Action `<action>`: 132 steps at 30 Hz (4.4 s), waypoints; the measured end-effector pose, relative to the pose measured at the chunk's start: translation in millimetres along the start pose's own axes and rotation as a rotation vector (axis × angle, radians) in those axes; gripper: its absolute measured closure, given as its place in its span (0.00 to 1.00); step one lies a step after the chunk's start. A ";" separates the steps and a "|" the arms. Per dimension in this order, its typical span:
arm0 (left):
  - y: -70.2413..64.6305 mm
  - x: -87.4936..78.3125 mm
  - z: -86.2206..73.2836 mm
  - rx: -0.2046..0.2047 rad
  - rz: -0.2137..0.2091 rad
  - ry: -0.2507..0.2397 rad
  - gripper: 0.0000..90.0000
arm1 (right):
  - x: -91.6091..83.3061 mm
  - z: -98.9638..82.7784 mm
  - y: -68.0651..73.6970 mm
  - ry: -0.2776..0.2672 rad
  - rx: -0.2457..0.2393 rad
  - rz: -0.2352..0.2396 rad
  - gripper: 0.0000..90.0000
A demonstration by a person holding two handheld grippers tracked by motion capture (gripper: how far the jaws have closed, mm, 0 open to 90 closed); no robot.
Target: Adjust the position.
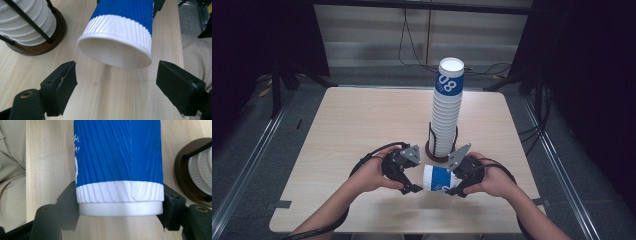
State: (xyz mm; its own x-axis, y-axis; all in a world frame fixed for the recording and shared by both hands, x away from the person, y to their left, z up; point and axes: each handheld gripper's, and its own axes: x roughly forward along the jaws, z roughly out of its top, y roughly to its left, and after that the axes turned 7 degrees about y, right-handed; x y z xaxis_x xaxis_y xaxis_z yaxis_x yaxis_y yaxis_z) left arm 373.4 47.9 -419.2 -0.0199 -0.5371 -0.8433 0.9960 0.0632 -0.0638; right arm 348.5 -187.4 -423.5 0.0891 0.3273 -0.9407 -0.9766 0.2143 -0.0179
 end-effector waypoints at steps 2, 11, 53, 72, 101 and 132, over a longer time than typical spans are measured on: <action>0.2 0.1 -2.0 -0.007 0.000 -0.007 0.19 | -1.0 -1.4 -0.3 -0.004 0.009 -0.004 0.34; 0.9 -0.7 -12.1 -0.041 0.012 -0.053 0.19 | -5.7 -5.4 -0.4 -0.040 0.046 -0.004 0.34; 4.8 11.3 -17.8 -0.058 0.044 -0.162 0.09 | -7.0 -3.8 -0.8 -0.127 0.069 0.032 0.34; 6.5 13.0 -10.3 0.014 0.032 -0.123 0.00 | -7.2 3.5 1.0 -0.109 0.016 0.032 0.34; 4.2 11.5 -5.3 0.162 0.026 -0.117 0.17 | -4.1 13.0 -5.4 -0.038 -0.014 0.051 0.34; 2.7 6.3 -0.3 0.138 0.039 -0.128 0.17 | -3.7 12.5 -6.2 -0.039 -0.003 0.036 0.34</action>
State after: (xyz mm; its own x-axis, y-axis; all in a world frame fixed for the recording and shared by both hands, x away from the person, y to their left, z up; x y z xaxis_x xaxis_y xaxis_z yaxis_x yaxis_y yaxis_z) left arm 375.9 44.9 -424.9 0.0214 -0.6400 -0.7681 0.9985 -0.0254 0.0490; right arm 356.6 -178.5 -415.7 0.0613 0.3703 -0.9269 -0.9800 0.1987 0.0146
